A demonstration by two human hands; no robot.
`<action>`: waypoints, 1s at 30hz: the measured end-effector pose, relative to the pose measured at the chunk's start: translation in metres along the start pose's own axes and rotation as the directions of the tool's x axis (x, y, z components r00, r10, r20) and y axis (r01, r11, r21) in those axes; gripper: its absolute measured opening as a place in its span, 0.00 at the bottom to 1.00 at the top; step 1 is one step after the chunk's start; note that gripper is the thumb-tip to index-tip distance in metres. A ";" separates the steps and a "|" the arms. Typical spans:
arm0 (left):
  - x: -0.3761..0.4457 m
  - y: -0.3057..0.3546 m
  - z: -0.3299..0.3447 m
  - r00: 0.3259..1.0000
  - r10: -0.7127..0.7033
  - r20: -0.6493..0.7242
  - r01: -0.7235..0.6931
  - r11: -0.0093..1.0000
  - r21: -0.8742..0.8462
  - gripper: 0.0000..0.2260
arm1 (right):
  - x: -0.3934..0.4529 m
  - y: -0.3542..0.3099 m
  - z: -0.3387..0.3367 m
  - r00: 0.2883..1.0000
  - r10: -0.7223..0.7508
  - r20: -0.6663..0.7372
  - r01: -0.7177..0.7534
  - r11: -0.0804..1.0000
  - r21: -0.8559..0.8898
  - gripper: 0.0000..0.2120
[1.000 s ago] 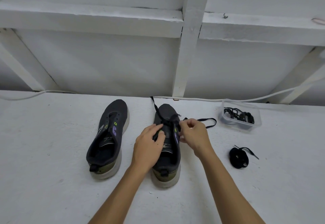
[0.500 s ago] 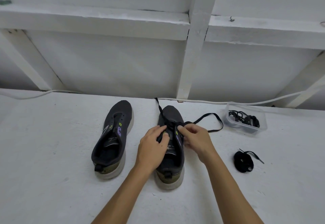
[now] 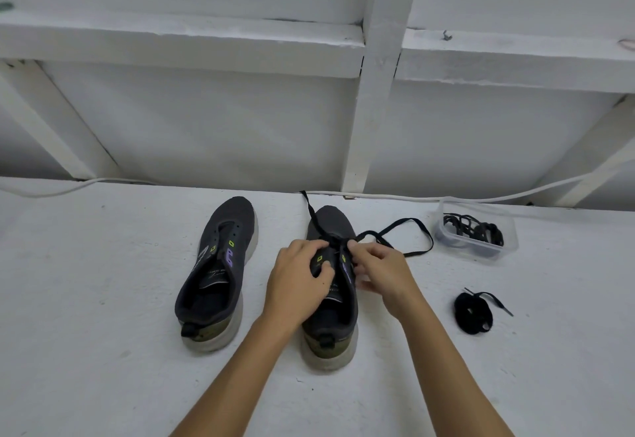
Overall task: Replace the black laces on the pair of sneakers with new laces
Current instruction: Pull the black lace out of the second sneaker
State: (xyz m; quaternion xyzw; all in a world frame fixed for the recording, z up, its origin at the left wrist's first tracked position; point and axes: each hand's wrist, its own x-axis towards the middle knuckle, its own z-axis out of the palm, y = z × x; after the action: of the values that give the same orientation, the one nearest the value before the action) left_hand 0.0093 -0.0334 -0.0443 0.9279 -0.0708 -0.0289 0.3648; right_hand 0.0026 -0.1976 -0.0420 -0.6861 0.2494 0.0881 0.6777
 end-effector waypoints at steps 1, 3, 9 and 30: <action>0.004 0.002 -0.001 1.000 0.020 0.020 -0.021 0.999 0.050 0.15 | 0.000 0.001 -0.001 0.999 -0.034 0.012 0.034 0.999 -0.015 0.12; 0.014 0.007 -0.005 0.998 -0.004 0.067 -0.002 0.997 0.077 0.14 | 0.000 0.000 -0.003 0.997 -0.082 0.015 0.082 0.996 -0.024 0.09; 0.040 0.022 -0.009 0.988 -0.072 0.140 0.052 0.988 0.144 0.04 | 0.002 -0.001 -0.004 0.989 -0.142 0.042 0.146 0.983 -0.115 0.05; 0.031 0.024 0.016 0.985 0.131 0.108 -0.150 0.971 0.187 0.05 | 0.006 0.001 -0.008 0.978 -0.208 0.013 0.205 0.950 -0.235 0.07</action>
State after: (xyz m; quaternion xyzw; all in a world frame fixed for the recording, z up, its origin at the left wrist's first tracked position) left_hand 0.0355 -0.0659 -0.0398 0.9493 -0.1562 -0.0400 0.2700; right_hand 0.0053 -0.2068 -0.0447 -0.7843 0.1680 0.0416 0.5958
